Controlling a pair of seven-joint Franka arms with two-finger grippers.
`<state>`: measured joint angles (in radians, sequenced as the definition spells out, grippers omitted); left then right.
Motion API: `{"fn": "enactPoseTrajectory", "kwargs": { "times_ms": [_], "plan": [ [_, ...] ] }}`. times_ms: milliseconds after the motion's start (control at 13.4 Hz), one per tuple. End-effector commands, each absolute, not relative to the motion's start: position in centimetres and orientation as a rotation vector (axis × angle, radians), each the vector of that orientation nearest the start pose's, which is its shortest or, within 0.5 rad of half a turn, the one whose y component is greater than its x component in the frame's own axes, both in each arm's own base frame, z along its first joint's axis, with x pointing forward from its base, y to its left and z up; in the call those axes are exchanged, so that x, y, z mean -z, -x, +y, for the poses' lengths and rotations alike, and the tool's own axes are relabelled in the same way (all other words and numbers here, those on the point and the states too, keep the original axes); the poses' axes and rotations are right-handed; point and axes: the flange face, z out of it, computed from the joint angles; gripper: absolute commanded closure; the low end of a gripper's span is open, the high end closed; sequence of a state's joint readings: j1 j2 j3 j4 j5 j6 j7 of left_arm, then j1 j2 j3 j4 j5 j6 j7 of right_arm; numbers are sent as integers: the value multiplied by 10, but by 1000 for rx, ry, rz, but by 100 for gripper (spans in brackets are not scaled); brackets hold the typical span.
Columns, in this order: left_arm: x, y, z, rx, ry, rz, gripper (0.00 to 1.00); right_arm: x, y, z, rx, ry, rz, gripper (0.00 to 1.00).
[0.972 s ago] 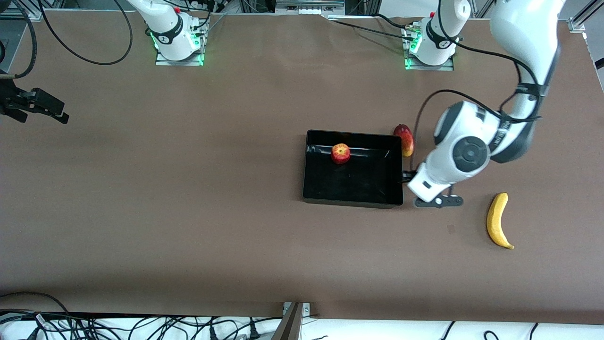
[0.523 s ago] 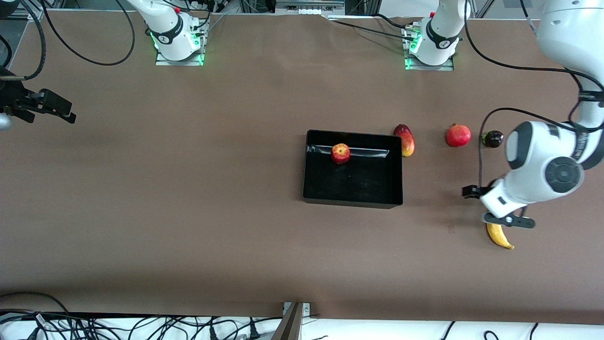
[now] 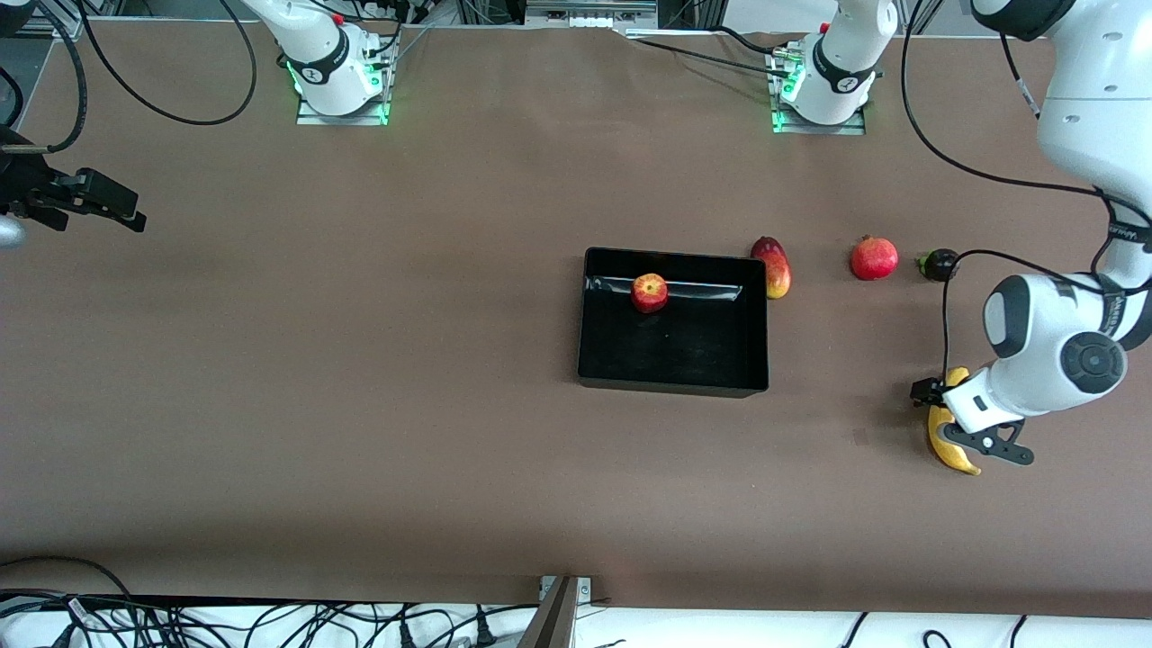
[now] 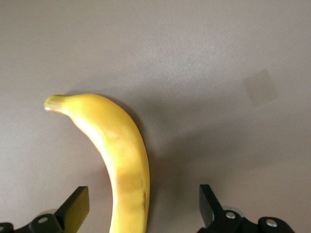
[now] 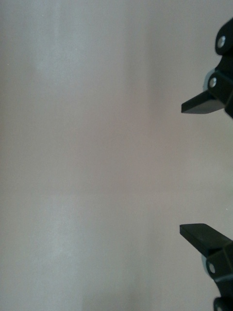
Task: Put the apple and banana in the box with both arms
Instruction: 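Move the left gripper over the yellow banana, then close the left gripper on the banana and lift it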
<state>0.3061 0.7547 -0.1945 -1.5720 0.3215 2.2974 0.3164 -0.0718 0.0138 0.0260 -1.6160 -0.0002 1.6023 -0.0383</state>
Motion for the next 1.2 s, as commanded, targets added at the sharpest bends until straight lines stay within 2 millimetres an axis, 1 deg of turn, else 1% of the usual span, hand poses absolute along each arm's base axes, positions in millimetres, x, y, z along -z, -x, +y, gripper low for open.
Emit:
{"fn": "enactPoseTrajectory", "kwargs": {
  "times_ms": [0, 150, 224, 374, 449, 523, 598, 673, 748, 972, 1047, 1121],
  "plan": [
    [-206, -698, 123, -50, 2905, 617, 0, -601, -557, -22, -51, 3143, 14, 0],
    [-194, -698, 126, -37, 2876, 646, 0, -600, -557, -22, -53, 3141, 19, 0],
    [-190, -695, 134, -40, 2877, 636, 1, -599, -557, -24, -58, 3141, 24, 0],
    [-184, -693, 135, -43, 2888, 628, 22, -598, -558, -27, -58, 3141, 31, 0],
    [-178, -692, 134, -51, 2898, 623, 24, -598, -558, -27, -60, 3141, 29, 0],
    [-174, -691, 133, -59, 2905, 622, 39, -598, -558, -27, -63, 3141, 31, 0],
    [-169, -689, 132, -69, 2911, 618, 57, -597, -558, -27, -63, 3141, 31, 0],
    [-168, -689, 132, -69, 2917, 597, 85, -598, -558, -27, -63, 3141, 29, 0],
    [-168, -689, 132, -65, 2931, 579, 100, -598, -558, -28, -60, 3141, 34, 0],
    [-177, -688, 131, -65, 2943, 537, 100, -597, -558, -29, -65, 3140, 38, 0],
    [-186, -687, 125, -68, 2946, 494, 100, -597, -557, -35, -67, 3140, 55, 0],
    [-202, -684, 110, -108, 2954, 450, 100, -596, -557, -38, -72, 3140, 62, 0]
  ]
}}
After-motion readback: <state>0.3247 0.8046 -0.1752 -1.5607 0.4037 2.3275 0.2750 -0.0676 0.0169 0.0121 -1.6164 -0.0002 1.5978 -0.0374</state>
